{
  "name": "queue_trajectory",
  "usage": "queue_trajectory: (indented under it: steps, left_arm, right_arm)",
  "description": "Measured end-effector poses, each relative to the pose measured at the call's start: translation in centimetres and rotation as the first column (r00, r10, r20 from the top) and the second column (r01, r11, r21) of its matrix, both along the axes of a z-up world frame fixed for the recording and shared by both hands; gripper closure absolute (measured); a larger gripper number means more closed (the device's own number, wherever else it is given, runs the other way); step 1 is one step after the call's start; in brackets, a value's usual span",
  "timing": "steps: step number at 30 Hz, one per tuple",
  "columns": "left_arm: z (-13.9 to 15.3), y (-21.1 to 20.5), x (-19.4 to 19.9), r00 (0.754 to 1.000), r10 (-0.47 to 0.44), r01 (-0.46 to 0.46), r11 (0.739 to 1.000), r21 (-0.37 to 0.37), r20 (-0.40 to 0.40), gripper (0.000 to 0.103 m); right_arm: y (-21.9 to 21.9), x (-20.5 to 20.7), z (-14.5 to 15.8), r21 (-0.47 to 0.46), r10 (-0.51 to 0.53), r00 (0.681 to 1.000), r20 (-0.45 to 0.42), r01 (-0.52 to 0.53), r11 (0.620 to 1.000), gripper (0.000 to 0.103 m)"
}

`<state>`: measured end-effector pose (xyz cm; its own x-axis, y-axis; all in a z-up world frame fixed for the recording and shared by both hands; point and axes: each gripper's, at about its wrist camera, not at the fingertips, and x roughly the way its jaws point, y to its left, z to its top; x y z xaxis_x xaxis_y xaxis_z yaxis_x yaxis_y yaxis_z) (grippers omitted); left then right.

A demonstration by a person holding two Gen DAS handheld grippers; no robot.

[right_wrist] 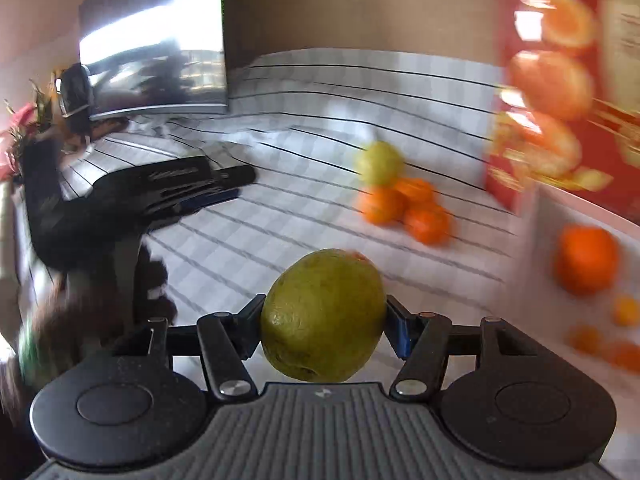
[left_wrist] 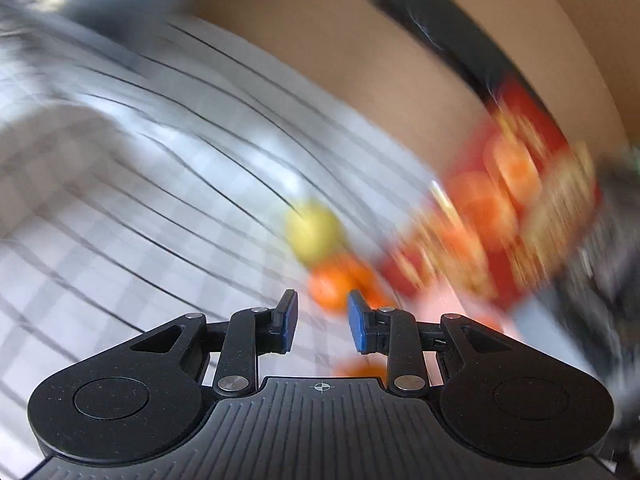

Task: Organize fruits
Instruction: 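Move the right tool to the green pomelo and close on it, then grasp an orange on the table with the left tool while the right tool holds the pomelo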

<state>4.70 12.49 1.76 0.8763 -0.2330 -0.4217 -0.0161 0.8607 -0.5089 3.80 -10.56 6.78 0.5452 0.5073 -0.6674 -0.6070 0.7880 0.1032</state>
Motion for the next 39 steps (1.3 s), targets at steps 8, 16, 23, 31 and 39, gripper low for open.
queue_trajectory:
  steps: [8, 16, 23, 31, 39]
  left_arm:
    - [1.0, -6.2, 0.5, 0.996, -0.065, 0.077, 0.963, 0.259, -0.055, 0.072]
    - [0.7, -8.5, 1.2, 0.995, -0.067, 0.089, 0.906, 0.414, -0.068, 0.067]
    - [0.2, -8.3, 0.8, 0.994, -0.057, 0.096, 0.871, 0.481, -0.097, 0.054]
    - [-2.0, -7.3, 2.2, 0.984, -0.092, 0.136, 0.939, 0.315, -0.15, 0.047]
    - [-2.3, -6.8, 2.5, 0.986, -0.087, 0.122, 0.956, 0.266, -0.141, 0.05]
  right_arm:
    - [-11.1, -2.5, -3.5, -0.039, -0.236, 0.971, 0.03, 0.237, 0.971, 0.042]
    - [-14.7, -1.4, -6.0, 0.061, -0.283, 0.959, -0.027, 0.284, 0.957, 0.042]
    - [-14.5, -1.6, -6.1, 0.085, -0.28, 0.96, 0.007, 0.278, 0.957, 0.022]
    - [-15.1, -0.7, -6.6, 0.095, -0.318, 0.947, -0.039, 0.321, 0.943, 0.018]
    - [-14.3, -1.0, -6.7, 0.058, -0.295, 0.955, -0.015, 0.295, 0.954, 0.016]
